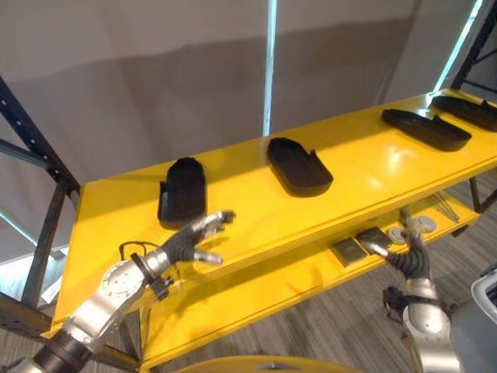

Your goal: Move parts from the plastic box to the shelf.

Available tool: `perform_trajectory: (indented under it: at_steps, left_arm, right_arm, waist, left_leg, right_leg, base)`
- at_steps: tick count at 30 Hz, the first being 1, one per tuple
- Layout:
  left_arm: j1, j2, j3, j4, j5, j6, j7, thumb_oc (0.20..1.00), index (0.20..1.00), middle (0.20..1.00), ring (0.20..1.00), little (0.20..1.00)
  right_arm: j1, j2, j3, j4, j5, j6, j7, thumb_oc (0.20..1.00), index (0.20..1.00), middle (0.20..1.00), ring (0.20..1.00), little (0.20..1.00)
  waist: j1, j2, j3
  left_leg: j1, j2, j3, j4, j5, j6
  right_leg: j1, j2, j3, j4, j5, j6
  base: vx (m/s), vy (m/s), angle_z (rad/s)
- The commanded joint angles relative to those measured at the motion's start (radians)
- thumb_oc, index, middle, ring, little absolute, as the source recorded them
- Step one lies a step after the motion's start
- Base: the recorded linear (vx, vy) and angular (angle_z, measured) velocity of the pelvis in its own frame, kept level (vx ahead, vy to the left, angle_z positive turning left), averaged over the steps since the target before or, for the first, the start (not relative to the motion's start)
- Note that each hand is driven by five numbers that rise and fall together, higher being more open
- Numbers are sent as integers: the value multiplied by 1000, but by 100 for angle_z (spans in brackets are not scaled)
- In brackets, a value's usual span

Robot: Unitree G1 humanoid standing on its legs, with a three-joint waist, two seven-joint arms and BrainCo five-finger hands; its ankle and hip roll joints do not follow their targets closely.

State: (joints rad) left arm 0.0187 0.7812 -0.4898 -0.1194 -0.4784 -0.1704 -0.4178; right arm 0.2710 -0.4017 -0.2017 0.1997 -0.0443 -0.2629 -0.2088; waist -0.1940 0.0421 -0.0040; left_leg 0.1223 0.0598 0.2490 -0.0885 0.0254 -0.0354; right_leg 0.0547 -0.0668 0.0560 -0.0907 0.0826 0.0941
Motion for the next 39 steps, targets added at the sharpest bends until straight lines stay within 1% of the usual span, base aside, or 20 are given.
perform_trajectory:
  at_steps: [1,2,3,5,6,9,12,15,17,21,25,28,29,30,31,32,33,34,36,39]
  left_arm:
    - [-74,-5,-12,87,7,4,-45,1000,1000,1000,1000,1000]
    - [-74,-6,-12,88,7,4,-45,1000,1000,1000,1000,1000]
    - [-55,-25,-20,180,72,4,-24,1000,1000,1000,1000,1000]
    - [-36,-53,-19,261,133,1,-3,1000,1000,1000,1000,1000]
    - [-36,-53,-19,261,133,1,-3,1000,1000,1000,1000,1000]
    - [13,-116,-8,388,203,10,-1,1000,1000,1000,1000,1000]
    - [46,-159,-6,465,173,33,-23,1000,1000,1000,1000,1000]
    - [70,-209,-12,551,99,65,-66,1000,1000,1000,1000,1000]
    - [69,-209,-11,552,99,64,-67,1000,1000,1000,1000,1000]
    - [64,-242,-22,635,40,85,-104,1000,1000,1000,1000,1000]
    - [56,-260,-33,712,72,84,-119,1000,1000,1000,1000,1000]
    - [62,-237,-11,644,17,74,-119,1000,1000,1000,1000,1000]
    - [61,-211,3,558,-44,73,-123,1000,1000,1000,1000,1000]
    - [45,-165,22,414,-116,62,-118,1000,1000,1000,1000,1000]
    - [47,-162,24,409,-118,65,-117,1000,1000,1000,1000,1000]
    - [-1,-103,28,256,-162,51,-99,1000,1000,1000,1000,1000]
    - [-31,-82,23,198,-181,53,-100,1000,1000,1000,1000,1000]
    - [-30,-80,23,196,-182,54,-99,1000,1000,1000,1000,1000]
    - [-131,-68,-11,85,-241,43,-89,1000,1000,1000,1000,1000]
    - [-187,-71,-27,45,-212,26,-57,1000,1000,1000,1000,1000]
  right_arm:
    - [-83,8,28,88,69,-26,-30,1000,1000,1000,1000,1000]
    - [-84,7,28,89,69,-27,-30,1000,1000,1000,1000,1000]
    - [-86,30,40,213,142,-15,-29,1000,1000,1000,1000,1000]
    - [-94,44,45,323,207,-7,-22,1000,1000,1000,1000,1000]
    - [-94,44,45,323,207,-7,-22,1000,1000,1000,1000,1000]
    - [-123,52,79,548,283,25,13,1000,1000,1000,1000,1000]
    - [-135,58,111,690,309,60,54,1000,1000,1000,1000,1000]
    - [-153,68,149,847,321,97,108,1000,1000,1000,1000,1000]
    - [-155,67,150,849,322,96,109,1000,1000,1000,1000,1000]
    - [-166,67,221,966,263,130,170,1000,1000,1000,1000,1000]
    - [-193,63,267,1026,208,149,201,1000,1000,1000,1000,1000]
    - [-198,64,280,1038,199,156,224,1000,1000,1000,1000,1000]
    - [-193,65,282,1037,198,156,233,1000,1000,1000,1000,1000]
    - [-189,63,287,1037,196,151,242,1000,1000,1000,1000,1000]
    - [-189,65,288,1037,196,150,242,1000,1000,1000,1000,1000]
    - [-189,64,304,1041,181,149,242,1000,1000,1000,1000,1000]
    - [-191,67,311,1046,177,148,241,1000,1000,1000,1000,1000]
    - [-191,68,311,1047,176,148,241,1000,1000,1000,1000,1000]
    - [-200,70,347,1034,161,144,238,1000,1000,1000,1000,1000]
    - [-215,67,362,1025,150,146,235,1000,1000,1000,1000,1000]
  waist:
    - [-7,-29,35]
    - [-7,-29,35]
    - [-8,-30,39]
    - [-8,-29,42]
    - [-8,-29,42]
    - [-4,-27,45]
    - [0,-26,49]
    - [4,-22,50]
    - [3,-21,50]
    - [7,-20,52]
    - [14,-21,54]
    - [24,-22,55]
    - [28,-22,55]
    - [36,-24,54]
    - [35,-26,54]
    - [42,-28,53]
    - [43,-31,53]
    - [43,-32,54]
    - [43,-39,52]
    - [46,-42,56]
  left_leg:
    - [84,24,-35,5,-150,32]
    - [83,24,-35,5,-150,32]
    - [84,25,-35,5,-152,31]
    - [82,25,-35,6,-151,30]
    - [82,25,-35,6,-151,30]
    - [81,24,-38,7,-149,28]
    - [80,24,-41,7,-147,26]
    - [75,22,-45,8,-145,24]
    - [74,22,-46,8,-145,24]
    - [68,21,-53,7,-142,21]
    - [64,21,-58,8,-139,20]
    - [60,22,-63,8,-136,16]
    - [58,23,-67,7,-134,15]
    - [55,24,-72,7,-130,13]
    - [56,24,-72,7,-130,13]
    - [52,25,-77,5,-125,10]
    - [52,26,-80,4,-124,10]
    - [52,26,-81,5,-124,10]
    - [49,26,-86,1,-120,8]
    - [46,27,-92,1,-118,7]
  right_leg:
    - [39,-46,7,68,-152,59]
    - [39,-46,7,68,-152,59]
    - [40,-46,5,70,-154,58]
    - [36,-45,5,71,-154,57]
    - [36,-45,5,71,-154,57]
    - [33,-41,4,75,-156,54]
    - [34,-42,1,76,-156,53]
    - [34,-43,-8,76,-160,50]
    - [34,-43,-9,76,-160,50]
    - [37,-47,-20,75,-162,47]
    - [37,-49,-28,75,-162,45]
    - [41,-51,-36,71,-163,43]
    - [44,-51,-40,67,-162,42]
    - [48,-52,-46,63,-160,41]
    - [49,-52,-47,63,-160,41]
    - [52,-51,-54,60,-158,39]
    - [54,-52,-57,58,-156,39]
    - [55,-52,-58,58,-157,39]
    - [56,-51,-62,54,-154,36]
    - [59,-51,-67,52,-154,34]
  base:
    - [0,0,0]
    - [0,0,0]
    - [0,0,0]
    - [0,0,0]
    - [0,0,0]
    - [0,0,0]
    - [0,0,0]
    - [0,0,0]
    - [0,0,0]
    - [-4,-5,2]
    - [-5,-7,4]
    - [-8,-23,7]
    - [-3,-28,5]
    - [-3,-28,3]
    - [-2,-44,5]
    - [-9,-39,11]
    - [-9,-39,17]
    - [-9,-31,28]
    - [-16,-41,20]
    - [-14,-41,6]
